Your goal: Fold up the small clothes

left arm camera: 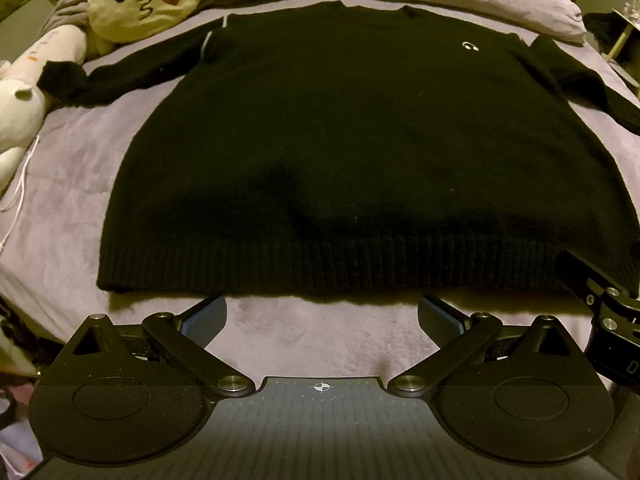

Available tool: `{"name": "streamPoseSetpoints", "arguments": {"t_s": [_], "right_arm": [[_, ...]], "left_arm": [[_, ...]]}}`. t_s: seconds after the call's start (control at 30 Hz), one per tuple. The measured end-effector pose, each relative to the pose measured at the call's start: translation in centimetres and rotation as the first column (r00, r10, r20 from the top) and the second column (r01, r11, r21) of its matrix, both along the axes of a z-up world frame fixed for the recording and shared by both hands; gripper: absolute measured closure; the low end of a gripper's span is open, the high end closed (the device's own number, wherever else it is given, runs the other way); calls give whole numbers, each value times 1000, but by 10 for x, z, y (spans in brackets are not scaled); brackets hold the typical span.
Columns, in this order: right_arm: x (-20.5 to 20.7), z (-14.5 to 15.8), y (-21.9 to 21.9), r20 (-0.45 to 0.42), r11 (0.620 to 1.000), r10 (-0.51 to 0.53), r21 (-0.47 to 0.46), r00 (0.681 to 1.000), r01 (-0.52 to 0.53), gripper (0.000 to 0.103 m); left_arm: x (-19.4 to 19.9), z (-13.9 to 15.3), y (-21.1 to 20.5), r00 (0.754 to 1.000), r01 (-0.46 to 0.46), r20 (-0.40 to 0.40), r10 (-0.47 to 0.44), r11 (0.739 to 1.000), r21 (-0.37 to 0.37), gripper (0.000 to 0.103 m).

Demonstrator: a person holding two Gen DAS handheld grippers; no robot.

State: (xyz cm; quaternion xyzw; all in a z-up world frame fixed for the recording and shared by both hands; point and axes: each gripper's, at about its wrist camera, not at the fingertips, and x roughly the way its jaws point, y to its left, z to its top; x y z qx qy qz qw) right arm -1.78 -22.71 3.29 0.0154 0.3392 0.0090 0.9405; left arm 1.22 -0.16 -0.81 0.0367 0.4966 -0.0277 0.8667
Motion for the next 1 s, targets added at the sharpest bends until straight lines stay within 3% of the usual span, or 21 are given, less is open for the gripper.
{"name": "streamPoseSetpoints", "arguments": {"t_s": [1.0], "right_arm": [[12,-9,-3,-14,998,53,26,998,-53,4]], "left_arm": [[8,-4,8,999,-50,-13,50,999,-5,0]]}}
